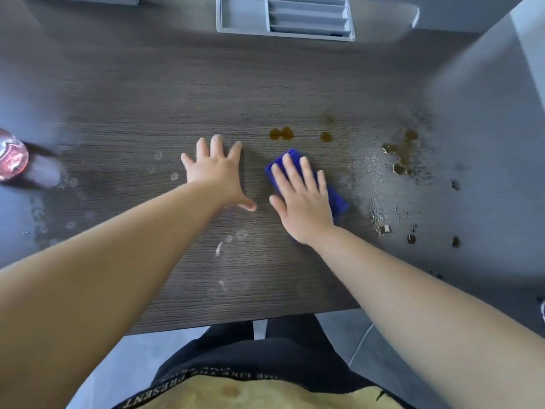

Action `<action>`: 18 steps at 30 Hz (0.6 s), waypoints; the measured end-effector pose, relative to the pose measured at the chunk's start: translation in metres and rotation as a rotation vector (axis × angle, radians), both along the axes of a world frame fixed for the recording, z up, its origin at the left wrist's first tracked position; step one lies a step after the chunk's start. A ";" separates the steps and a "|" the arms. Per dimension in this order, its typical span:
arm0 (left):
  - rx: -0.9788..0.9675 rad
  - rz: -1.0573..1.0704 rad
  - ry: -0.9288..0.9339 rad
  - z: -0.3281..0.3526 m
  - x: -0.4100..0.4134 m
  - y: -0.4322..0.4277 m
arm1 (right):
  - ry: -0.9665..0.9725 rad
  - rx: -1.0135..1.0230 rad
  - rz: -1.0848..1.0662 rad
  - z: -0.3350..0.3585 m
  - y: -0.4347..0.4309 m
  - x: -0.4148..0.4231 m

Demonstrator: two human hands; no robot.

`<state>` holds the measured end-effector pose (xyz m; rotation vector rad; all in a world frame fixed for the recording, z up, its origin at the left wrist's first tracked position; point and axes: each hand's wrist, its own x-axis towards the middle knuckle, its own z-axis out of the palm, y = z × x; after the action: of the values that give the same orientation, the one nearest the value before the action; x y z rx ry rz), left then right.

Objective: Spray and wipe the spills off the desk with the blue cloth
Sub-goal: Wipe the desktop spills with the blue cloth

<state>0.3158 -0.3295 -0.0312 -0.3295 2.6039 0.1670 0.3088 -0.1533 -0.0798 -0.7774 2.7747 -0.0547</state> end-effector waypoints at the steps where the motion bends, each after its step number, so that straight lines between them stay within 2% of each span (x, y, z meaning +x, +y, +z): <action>1: 0.005 0.008 -0.021 -0.001 -0.003 -0.001 | 0.024 0.009 0.180 0.000 0.014 0.001; 2: 0.019 0.020 -0.044 -0.002 -0.005 -0.003 | 0.049 0.010 0.304 0.002 0.029 -0.006; 3: 0.036 0.030 -0.060 -0.004 -0.005 -0.005 | 0.044 0.024 0.333 0.003 0.040 -0.018; 4: 0.050 0.035 -0.068 -0.005 -0.005 -0.006 | 0.040 0.046 0.276 0.002 0.049 -0.032; 8: 0.041 0.037 -0.075 -0.004 -0.008 -0.005 | -0.004 0.010 -0.313 0.001 0.026 -0.063; 10: 0.038 0.048 -0.084 -0.003 -0.011 -0.002 | -0.003 0.001 -0.434 0.001 0.000 -0.052; 12: 0.041 0.051 -0.084 -0.003 -0.011 -0.001 | 0.001 -0.014 -0.269 -0.001 -0.008 -0.031; 15: 0.039 0.044 -0.081 -0.004 -0.010 -0.003 | 0.042 -0.046 0.232 0.000 0.025 -0.024; 16: 0.041 0.043 -0.079 -0.004 -0.010 -0.002 | 0.069 -0.039 0.302 -0.002 0.039 -0.036; 18: 0.042 0.038 -0.082 -0.004 -0.011 -0.003 | 0.087 0.003 0.163 -0.005 0.051 -0.064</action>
<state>0.3046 -0.3321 -0.0354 -0.3629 2.5111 0.2168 0.2448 -0.1020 -0.0843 -1.0256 2.7797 0.0153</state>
